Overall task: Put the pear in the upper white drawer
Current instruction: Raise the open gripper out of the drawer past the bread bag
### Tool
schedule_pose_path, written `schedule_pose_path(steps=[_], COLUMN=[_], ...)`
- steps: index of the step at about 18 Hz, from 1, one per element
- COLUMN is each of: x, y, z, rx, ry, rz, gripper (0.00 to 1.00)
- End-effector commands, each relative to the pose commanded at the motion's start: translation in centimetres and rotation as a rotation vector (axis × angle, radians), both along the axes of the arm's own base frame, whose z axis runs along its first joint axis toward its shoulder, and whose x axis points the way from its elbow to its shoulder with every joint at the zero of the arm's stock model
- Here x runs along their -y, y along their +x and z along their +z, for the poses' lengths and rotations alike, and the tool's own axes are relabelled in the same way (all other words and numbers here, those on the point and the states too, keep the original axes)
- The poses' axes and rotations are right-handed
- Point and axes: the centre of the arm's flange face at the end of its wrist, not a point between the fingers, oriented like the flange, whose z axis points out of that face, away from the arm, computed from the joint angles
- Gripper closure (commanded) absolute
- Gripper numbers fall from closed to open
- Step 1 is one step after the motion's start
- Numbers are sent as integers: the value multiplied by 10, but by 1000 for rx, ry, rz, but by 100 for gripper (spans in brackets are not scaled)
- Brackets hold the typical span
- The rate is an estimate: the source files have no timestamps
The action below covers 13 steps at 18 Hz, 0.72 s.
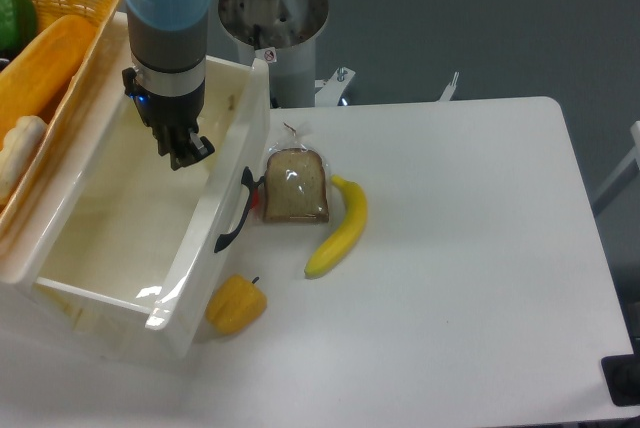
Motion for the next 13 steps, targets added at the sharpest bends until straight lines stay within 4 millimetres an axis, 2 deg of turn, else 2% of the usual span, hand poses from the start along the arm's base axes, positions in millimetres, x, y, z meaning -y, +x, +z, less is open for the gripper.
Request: schedule_pose_path(steps=[1,5,10,12,13], x=[0,0,13,15,20], y=[-3,-34,-75,-90,-104], z=[5,41,56,60,60], rx=[5,11,-28,-57,-81], ry=[18,134,205,229,239], rz=[7,63,165,238,269], gripper=[42,40,38,26,15])
